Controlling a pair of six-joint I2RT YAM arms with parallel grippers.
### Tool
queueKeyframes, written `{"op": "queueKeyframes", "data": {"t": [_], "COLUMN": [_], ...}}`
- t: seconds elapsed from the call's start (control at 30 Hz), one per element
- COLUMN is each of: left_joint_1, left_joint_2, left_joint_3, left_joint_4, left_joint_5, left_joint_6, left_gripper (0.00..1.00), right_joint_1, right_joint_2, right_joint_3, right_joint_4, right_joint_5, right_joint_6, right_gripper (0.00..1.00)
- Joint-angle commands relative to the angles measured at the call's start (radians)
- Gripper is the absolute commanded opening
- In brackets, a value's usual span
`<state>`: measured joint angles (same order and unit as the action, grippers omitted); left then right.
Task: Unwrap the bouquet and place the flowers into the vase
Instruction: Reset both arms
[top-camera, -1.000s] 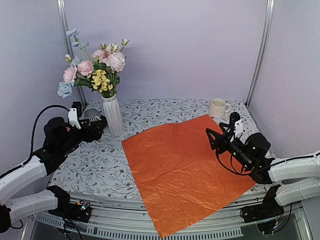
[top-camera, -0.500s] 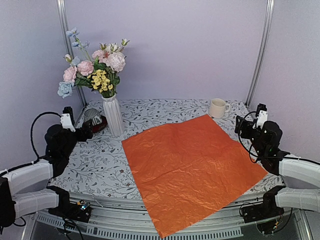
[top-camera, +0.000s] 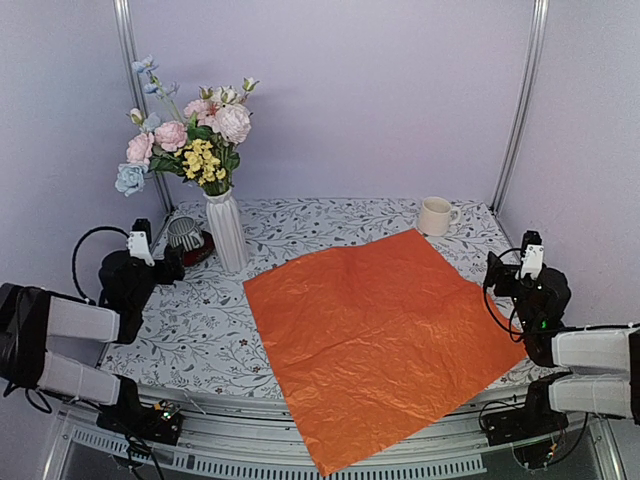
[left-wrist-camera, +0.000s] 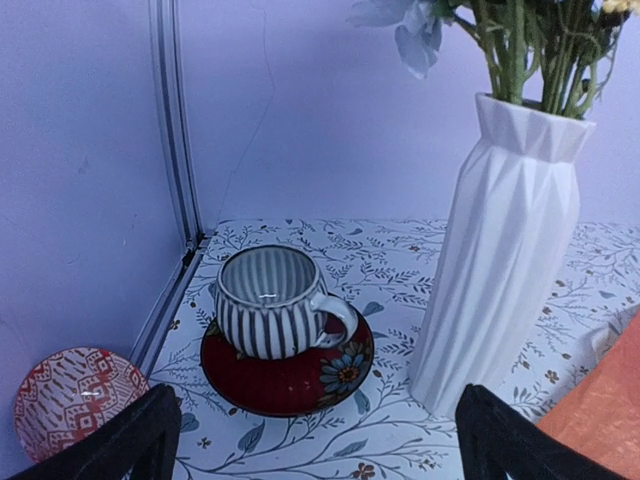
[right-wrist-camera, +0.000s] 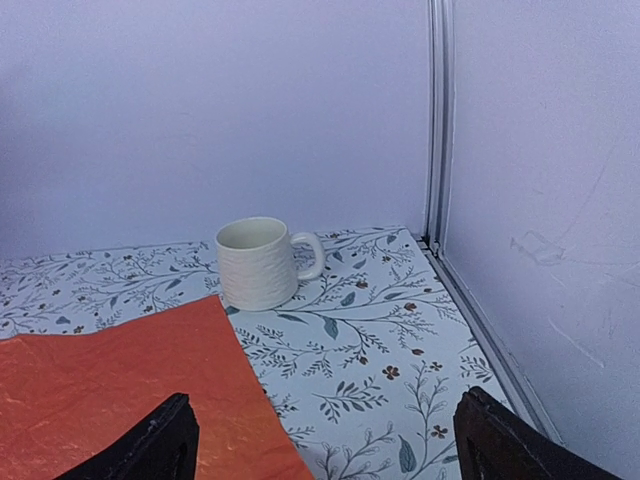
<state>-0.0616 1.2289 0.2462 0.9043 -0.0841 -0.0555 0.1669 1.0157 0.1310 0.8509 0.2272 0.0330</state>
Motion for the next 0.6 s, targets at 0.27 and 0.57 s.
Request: {"op": "queueKeyframes", "data": {"t": [0.27, 0.57], "left_joint_1": [0.032, 0.043], "left_joint_2": [0.152, 0.307], "left_joint_3": [0.015, -0.017], "left_joint_4": [0.198, 0.404], "left_joint_5": [0.065, 0.124], "left_joint_6": [0.105, 0.147], "left_gripper": [0.98, 0.98], "right_joint_1": [-0.09, -0.13], "right_joint_2": [0.352, 0.528], "right_joint_3": [-0.005, 0.06], "right_joint_4": [0.513, 0.549], "right_joint_5": [-0.074, -0.157], "right_joint_6": [-0.11, -0.106], "right_gripper": [0.94, 0.96]}}
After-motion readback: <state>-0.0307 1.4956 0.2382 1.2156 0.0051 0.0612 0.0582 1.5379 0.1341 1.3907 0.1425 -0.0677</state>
